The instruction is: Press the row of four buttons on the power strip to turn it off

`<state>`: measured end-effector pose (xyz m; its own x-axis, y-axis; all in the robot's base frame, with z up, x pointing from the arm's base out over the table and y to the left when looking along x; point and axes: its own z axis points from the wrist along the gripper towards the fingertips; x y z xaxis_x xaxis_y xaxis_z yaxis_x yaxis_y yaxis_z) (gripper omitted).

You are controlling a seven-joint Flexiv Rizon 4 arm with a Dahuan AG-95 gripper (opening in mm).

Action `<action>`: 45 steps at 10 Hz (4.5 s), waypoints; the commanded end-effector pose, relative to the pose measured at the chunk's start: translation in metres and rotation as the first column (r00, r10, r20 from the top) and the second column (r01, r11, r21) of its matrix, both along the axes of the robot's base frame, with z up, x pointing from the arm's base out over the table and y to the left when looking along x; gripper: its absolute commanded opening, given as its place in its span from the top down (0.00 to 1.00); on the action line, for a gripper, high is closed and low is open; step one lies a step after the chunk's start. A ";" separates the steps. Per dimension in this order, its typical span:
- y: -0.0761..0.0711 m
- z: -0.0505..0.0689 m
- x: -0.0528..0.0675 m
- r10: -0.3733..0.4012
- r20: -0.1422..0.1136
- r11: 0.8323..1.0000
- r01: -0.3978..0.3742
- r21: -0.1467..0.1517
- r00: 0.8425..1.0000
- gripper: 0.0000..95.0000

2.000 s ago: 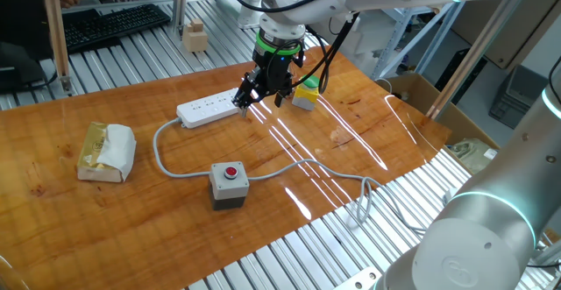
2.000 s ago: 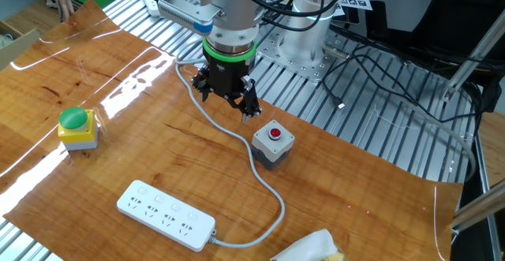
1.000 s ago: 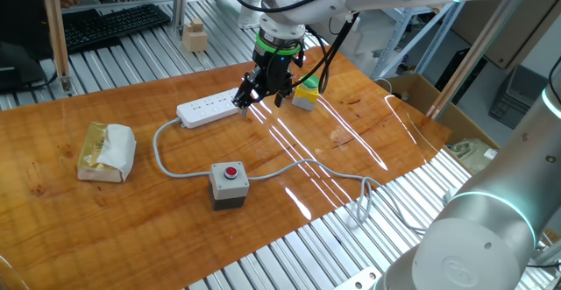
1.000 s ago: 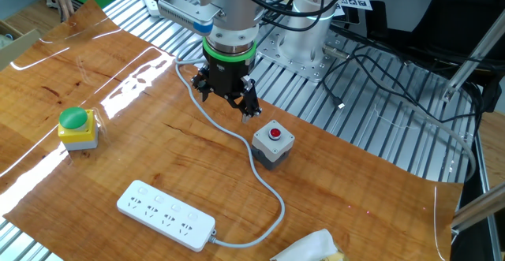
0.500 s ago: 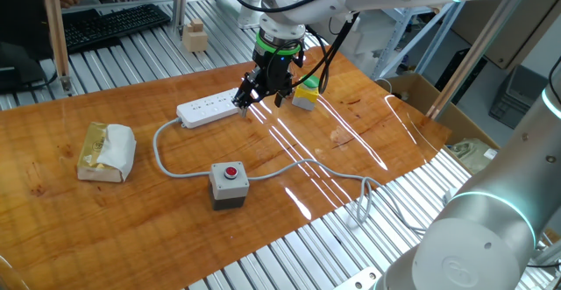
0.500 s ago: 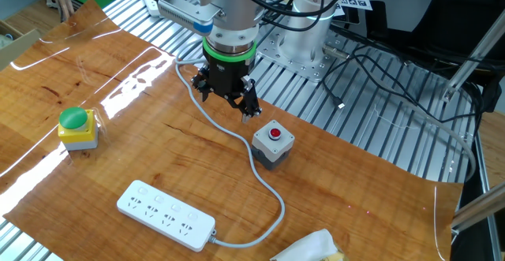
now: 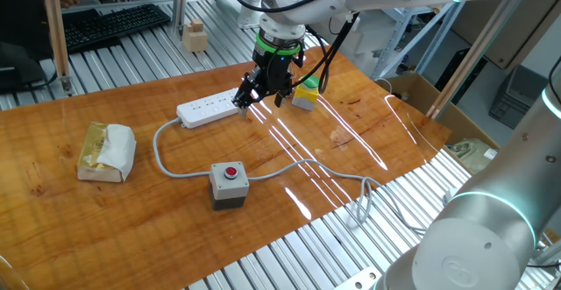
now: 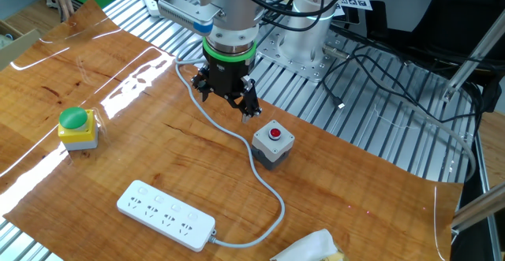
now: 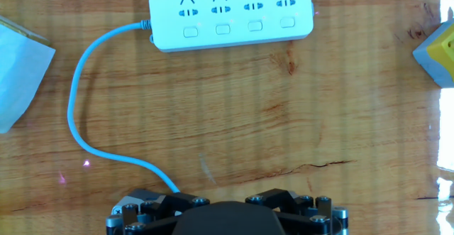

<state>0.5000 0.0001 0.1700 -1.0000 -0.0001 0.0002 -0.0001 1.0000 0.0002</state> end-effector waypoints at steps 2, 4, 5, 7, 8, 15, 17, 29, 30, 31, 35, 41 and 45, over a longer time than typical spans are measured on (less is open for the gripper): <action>0.000 0.000 0.000 -0.726 -0.087 0.684 0.729 0.023 0.683 0.00; 0.001 -0.001 0.000 -0.727 -0.087 0.682 0.731 0.023 0.681 1.00; 0.001 -0.001 -0.001 -0.730 -0.087 0.679 0.733 0.023 0.678 1.00; 0.002 -0.001 -0.001 -0.732 -0.087 0.676 0.736 0.023 0.675 1.00; 0.002 -0.002 0.000 -0.738 -0.086 0.670 0.742 0.021 0.669 1.00; 0.017 -0.013 0.006 -0.875 -0.086 0.479 0.878 0.000 0.477 1.00; 0.023 -0.019 0.012 -0.924 -0.083 0.376 0.927 -0.007 0.374 1.00; 0.049 -0.046 0.091 -0.994 -0.094 0.066 0.997 -0.034 0.062 1.00; 0.050 -0.047 0.096 -0.994 -0.090 0.060 0.998 -0.035 0.057 1.00; 0.051 -0.047 0.102 -0.995 -0.088 0.045 0.998 -0.037 0.042 1.00; 0.055 -0.052 0.122 -0.996 -0.082 0.042 0.998 -0.045 0.038 1.00; 0.059 -0.054 0.133 -0.997 -0.065 0.042 0.997 -0.065 0.038 1.00; 0.060 -0.054 0.133 -0.993 -0.051 0.111 0.992 -0.061 0.108 1.00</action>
